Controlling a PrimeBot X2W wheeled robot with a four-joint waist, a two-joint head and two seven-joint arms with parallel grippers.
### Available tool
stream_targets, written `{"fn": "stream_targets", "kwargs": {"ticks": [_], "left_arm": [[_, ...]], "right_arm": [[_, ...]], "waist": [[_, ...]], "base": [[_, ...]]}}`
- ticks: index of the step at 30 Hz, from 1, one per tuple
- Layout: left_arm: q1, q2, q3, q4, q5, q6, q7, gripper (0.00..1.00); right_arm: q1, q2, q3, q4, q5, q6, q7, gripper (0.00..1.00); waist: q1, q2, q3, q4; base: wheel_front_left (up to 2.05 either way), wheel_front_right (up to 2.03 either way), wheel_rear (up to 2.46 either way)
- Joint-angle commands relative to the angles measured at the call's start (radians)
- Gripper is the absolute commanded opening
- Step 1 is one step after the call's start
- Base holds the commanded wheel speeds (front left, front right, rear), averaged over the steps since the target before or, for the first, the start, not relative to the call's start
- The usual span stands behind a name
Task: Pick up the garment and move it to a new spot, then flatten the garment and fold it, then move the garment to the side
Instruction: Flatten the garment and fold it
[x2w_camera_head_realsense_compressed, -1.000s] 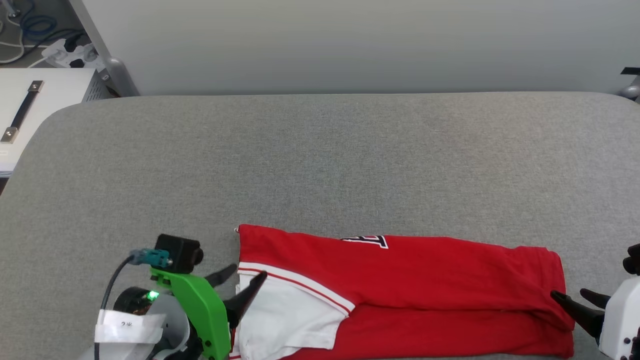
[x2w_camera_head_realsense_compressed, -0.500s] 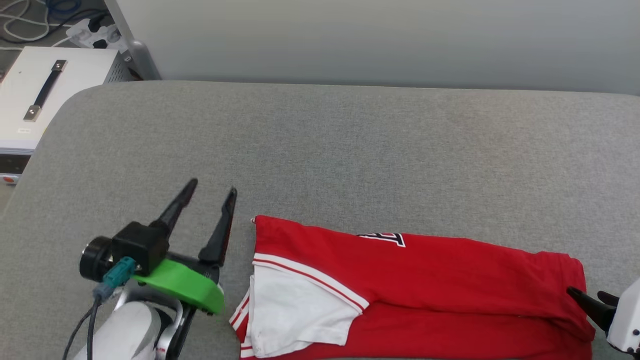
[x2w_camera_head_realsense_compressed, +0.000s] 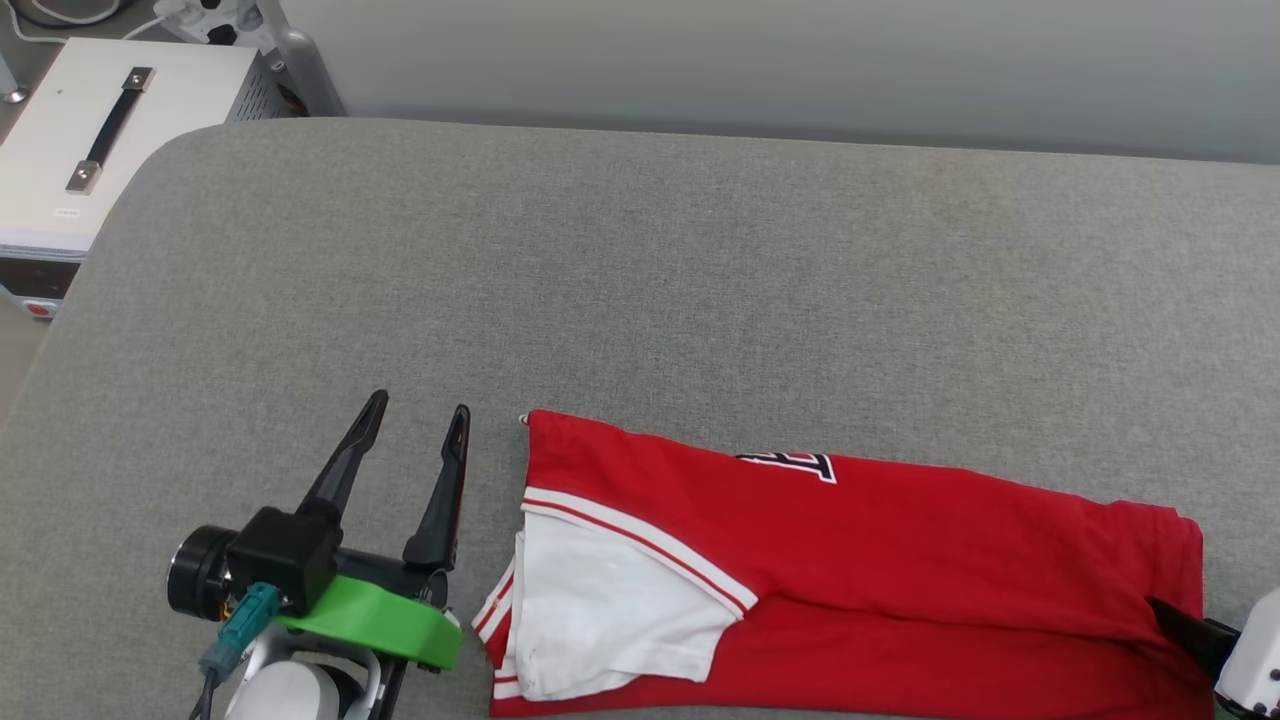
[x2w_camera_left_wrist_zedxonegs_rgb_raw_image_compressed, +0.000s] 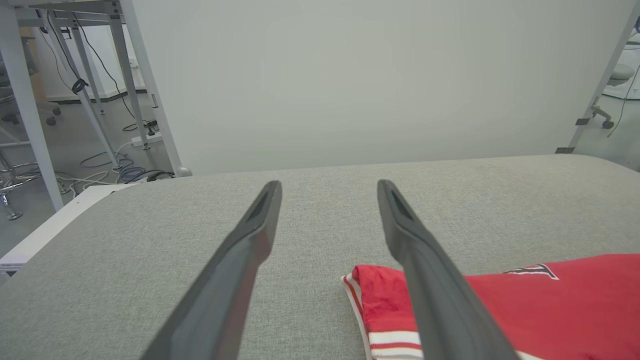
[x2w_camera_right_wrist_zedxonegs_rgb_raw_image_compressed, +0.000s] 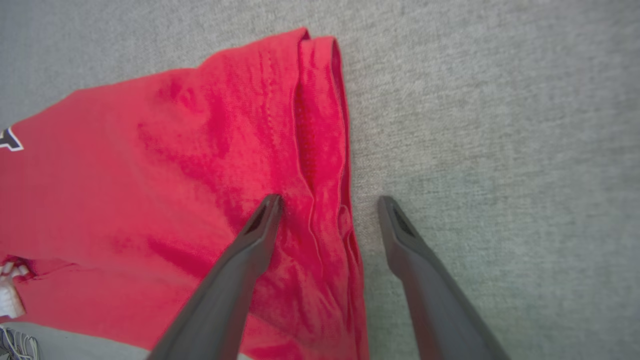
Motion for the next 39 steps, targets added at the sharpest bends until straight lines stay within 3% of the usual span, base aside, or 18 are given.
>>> {"fn": "stream_targets", "kwargs": {"ticks": [1, 10, 17, 18, 19, 21, 30, 39], "left_arm": [[0.015, -0.015, 0.014, 0.005, 0.016, -0.011, -0.006, 1.00], [0.011, -0.050, 0.038, 0.027, 0.049, -0.034, -0.006, 1.00], [0.013, -0.038, 0.007, 0.037, 0.033, -0.035, -0.006, 1.00], [0.014, -0.036, 0.006, 0.039, 0.031, -0.035, -0.006, 1.00], [0.014, -0.034, 0.004, 0.040, 0.029, -0.035, -0.006, 1.00], [0.014, -0.031, 0.001, 0.041, 0.025, -0.035, -0.006, 1.00], [0.016, -0.026, -0.013, 0.032, 0.016, -0.035, -0.006, 1.00], [0.024, -0.029, -0.012, 0.013, 0.012, -0.035, -0.006, 1.00]], "right_arm": [[-0.002, 0.026, 0.013, 0.025, 0.002, -0.001, 0.017, 1.00], [-0.016, 0.081, 0.078, 0.050, 0.029, -0.001, 0.039, 1.00], [-0.023, 0.099, 0.127, 0.066, 0.044, -0.001, 0.022, 1.00], [-0.022, 0.098, 0.133, 0.072, 0.047, -0.001, 0.020, 0.90], [-0.021, 0.095, 0.138, 0.075, 0.047, -0.001, 0.016, 0.48], [-0.020, 0.088, 0.149, 0.080, 0.047, -0.001, 0.000, 0.00], [-0.027, 0.031, 0.172, 0.092, 0.055, -0.001, -0.114, 0.00], [-0.033, -0.068, 0.120, 0.126, 0.036, -0.001, -0.195, 0.00]], "waist": [[0.0000, 0.0000, 0.005, 0.003], [0.0000, 0.0000, 0.006, 0.004], [0.0000, 0.0000, -0.009, -0.003], [0.0000, 0.0000, -0.011, -0.003], [0.0000, 0.0000, -0.013, -0.004], [0.0000, 0.0000, -0.015, -0.006], [0.0000, 0.0000, -0.024, -0.014], [0.0000, 0.0000, -0.044, -0.017]], "base": [[0.00, 0.00, 0.00], [0.00, 0.00, 0.00], [0.00, 0.00, 0.00], [0.00, 0.00, 0.00], [0.00, 0.00, 0.00], [0.00, 0.00, 0.00], [0.00, 0.00, 0.00], [0.00, 0.00, 0.00]]}}
